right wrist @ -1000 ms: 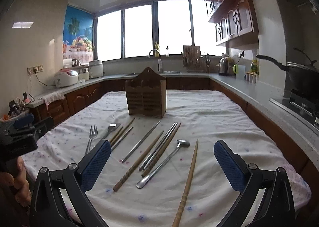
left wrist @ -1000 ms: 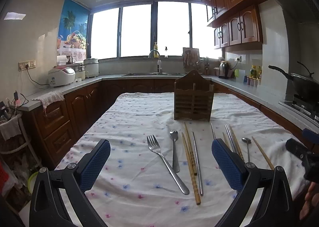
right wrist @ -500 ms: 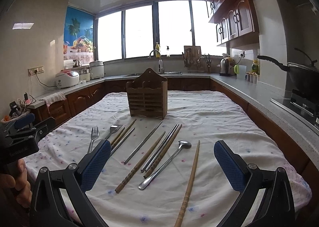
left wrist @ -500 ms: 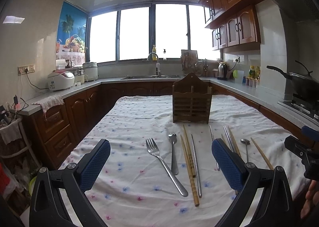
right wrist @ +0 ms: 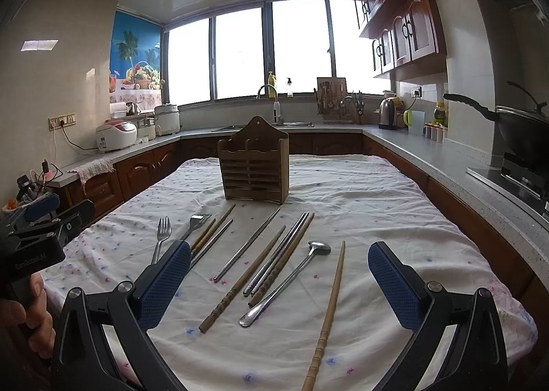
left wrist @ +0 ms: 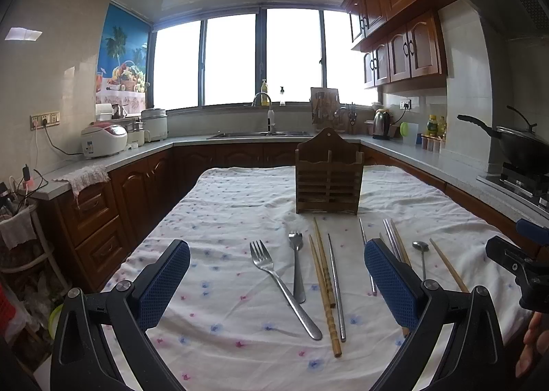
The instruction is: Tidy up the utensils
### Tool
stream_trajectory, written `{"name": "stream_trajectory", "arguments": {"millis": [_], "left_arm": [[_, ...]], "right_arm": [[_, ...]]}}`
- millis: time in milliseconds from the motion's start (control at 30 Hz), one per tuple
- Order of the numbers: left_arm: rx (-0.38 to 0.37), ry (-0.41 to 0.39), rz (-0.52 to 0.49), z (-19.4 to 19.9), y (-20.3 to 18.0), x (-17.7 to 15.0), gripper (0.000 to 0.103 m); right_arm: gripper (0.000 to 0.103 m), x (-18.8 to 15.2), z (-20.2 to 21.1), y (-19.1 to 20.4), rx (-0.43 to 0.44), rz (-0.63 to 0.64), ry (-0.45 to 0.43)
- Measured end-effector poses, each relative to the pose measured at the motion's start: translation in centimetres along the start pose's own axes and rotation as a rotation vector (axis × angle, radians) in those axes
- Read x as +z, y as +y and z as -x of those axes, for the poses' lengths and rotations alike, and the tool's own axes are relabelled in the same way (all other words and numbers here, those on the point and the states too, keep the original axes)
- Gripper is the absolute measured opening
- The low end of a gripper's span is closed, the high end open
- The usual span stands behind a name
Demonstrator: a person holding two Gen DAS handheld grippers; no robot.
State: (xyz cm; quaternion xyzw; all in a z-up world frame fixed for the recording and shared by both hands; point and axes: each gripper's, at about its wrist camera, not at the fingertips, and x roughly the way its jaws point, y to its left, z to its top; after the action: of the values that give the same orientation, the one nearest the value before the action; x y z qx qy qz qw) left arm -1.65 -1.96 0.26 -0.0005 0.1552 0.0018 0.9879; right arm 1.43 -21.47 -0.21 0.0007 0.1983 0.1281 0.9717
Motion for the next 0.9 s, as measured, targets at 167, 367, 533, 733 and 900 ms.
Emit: {"name": "stream_trajectory", "arguments": {"millis": [167, 367, 533, 733, 900], "left_arm": [[-0.002, 0.0, -0.001, -0.1, -0.02, 0.02, 0.102], [0.005, 0.005, -0.002, -0.21, -0.05, 0.05, 0.102], [0.003, 0.005, -0.001, -0.22, -0.04, 0.01, 0.102], [-0.002, 0.01, -0.002, -0.26, 0.08, -0.2, 0.102], [-0.024, 0.04, 0.0, -0.96, 0.18, 0.18, 0.102]], "right_arm": [[0.103, 0.04, 0.0, 0.03, 0.001, 0.0, -0.001], [0.103, 0.01, -0.04, 0.0, 0.004, -0.003, 0.001], [0.103, 0.01, -0.1, 0.04, 0.005, -0.003, 0.0], [0.103, 0.07, -0.14, 0.01, 0.01, -0.008, 0.005], [0.103, 0.53, -0.69, -0.08, 0.02, -0.013, 0.018]]}}
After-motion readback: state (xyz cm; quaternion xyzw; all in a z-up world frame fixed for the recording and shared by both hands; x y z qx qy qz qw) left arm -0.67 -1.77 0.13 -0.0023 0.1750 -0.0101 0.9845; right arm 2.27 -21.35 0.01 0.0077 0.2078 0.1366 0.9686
